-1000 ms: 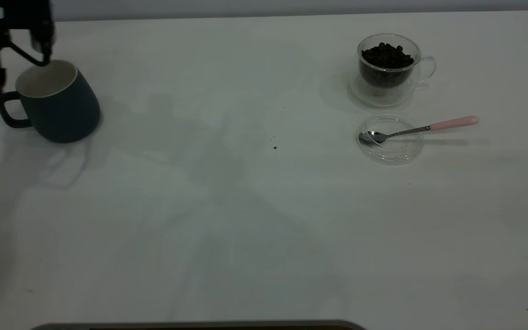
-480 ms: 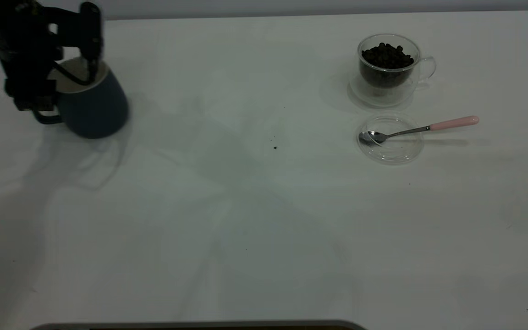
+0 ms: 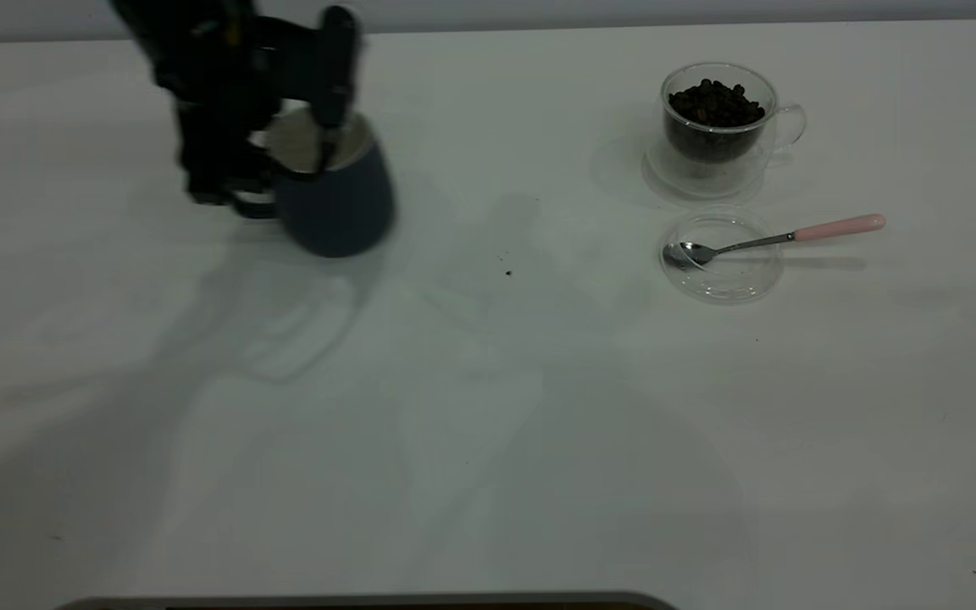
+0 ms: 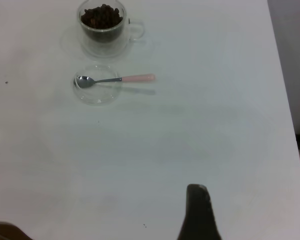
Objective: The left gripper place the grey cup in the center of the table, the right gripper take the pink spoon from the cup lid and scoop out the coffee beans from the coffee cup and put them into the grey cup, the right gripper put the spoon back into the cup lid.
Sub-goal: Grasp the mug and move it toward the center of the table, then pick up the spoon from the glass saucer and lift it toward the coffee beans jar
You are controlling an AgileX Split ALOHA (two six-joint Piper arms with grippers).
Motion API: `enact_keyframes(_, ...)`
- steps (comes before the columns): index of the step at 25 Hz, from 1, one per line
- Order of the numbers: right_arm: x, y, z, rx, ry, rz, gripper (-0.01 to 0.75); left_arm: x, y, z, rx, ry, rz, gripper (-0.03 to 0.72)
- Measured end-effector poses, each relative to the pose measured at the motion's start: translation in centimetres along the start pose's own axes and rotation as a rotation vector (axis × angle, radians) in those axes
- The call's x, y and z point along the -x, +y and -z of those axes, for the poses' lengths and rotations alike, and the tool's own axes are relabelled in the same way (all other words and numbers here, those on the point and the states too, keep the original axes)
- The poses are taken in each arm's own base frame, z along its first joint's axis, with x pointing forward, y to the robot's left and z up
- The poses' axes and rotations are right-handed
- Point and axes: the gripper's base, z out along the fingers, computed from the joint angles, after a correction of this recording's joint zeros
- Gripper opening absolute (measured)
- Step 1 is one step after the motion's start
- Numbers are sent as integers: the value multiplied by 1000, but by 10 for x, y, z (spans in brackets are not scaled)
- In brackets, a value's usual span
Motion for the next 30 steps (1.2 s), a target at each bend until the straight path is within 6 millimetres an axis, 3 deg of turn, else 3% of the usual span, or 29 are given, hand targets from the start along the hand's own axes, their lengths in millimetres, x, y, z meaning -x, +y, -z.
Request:
enact_keyframes(7,0,0,0,0,0,0,586,54,-7,11,63,-115,-19,565)
enact_keyframes(11,0,0,0,0,0,0,586,58,-3,21,75,-129,86,565)
enact_keyframes(14,0,0,0,0,0,0,586,53,14,53,116,-122,212,565)
enact_keyframes(18,0,0,0,0,0,0,586,32,37,127,178,-67,449,565)
enact_keyframes(22,0,0,0,0,0,0,586,-1,41,214,225,27,742,565)
enact_keyframes(27,0,0,0,0,0,0,586,-45,22,322,324,57,962,565)
enact_keyframes(30,0,0,0,0,0,0,586,-69,0,374,371,43,1050,565)
